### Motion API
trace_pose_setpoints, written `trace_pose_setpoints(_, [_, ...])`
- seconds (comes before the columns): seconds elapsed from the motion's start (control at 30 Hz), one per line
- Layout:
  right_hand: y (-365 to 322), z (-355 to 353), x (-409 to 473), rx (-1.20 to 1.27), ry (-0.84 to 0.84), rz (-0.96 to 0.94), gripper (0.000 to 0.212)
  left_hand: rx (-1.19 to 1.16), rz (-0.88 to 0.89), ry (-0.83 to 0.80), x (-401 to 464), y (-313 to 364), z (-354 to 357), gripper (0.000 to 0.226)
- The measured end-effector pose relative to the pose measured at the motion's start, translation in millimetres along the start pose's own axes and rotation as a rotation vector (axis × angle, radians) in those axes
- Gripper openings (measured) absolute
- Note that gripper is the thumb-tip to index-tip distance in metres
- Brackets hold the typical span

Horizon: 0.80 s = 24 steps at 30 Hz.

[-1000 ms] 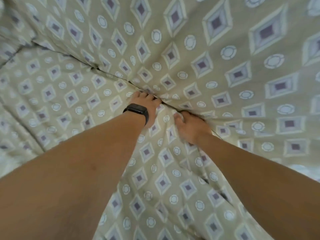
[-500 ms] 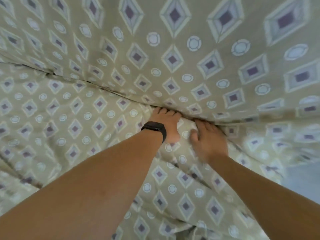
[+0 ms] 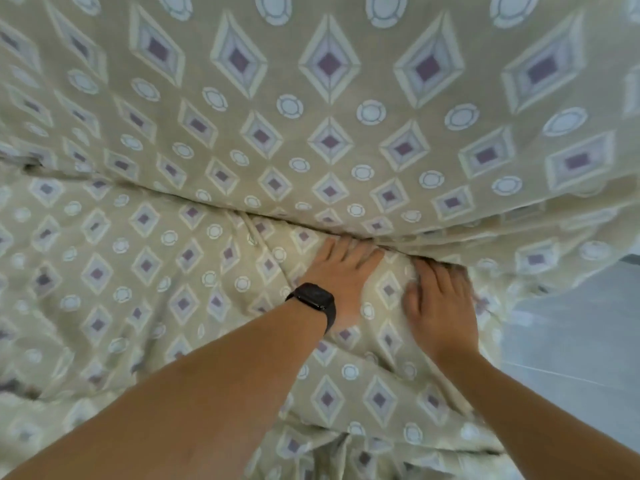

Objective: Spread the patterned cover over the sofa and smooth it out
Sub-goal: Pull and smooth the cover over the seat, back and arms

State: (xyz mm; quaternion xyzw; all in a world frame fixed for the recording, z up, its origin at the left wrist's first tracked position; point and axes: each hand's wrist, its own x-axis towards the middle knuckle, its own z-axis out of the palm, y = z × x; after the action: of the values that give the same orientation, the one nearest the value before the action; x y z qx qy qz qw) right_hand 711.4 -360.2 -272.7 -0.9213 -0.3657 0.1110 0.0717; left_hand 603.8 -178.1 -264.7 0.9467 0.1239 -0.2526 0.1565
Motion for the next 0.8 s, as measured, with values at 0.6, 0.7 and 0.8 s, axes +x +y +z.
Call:
trace_pose_setpoints(0.6, [66, 12, -3, 0.045, 0.079, 0.09, 0.045, 0.032, -0.063, 0.019, 35, 62, 8, 0.117])
trace_pose_setpoints(0.7, [66, 12, 20, -0.012, 0.012, 0.132, 0.041, 0.009, -0.081, 0.031, 51, 65, 2, 0.1])
trace_pose_setpoints(0.8, [68, -1, 34, 0.006, -0.12, 0.144, 0.054, -0.006, -0.072, 0.037, 56, 64, -4, 0.088])
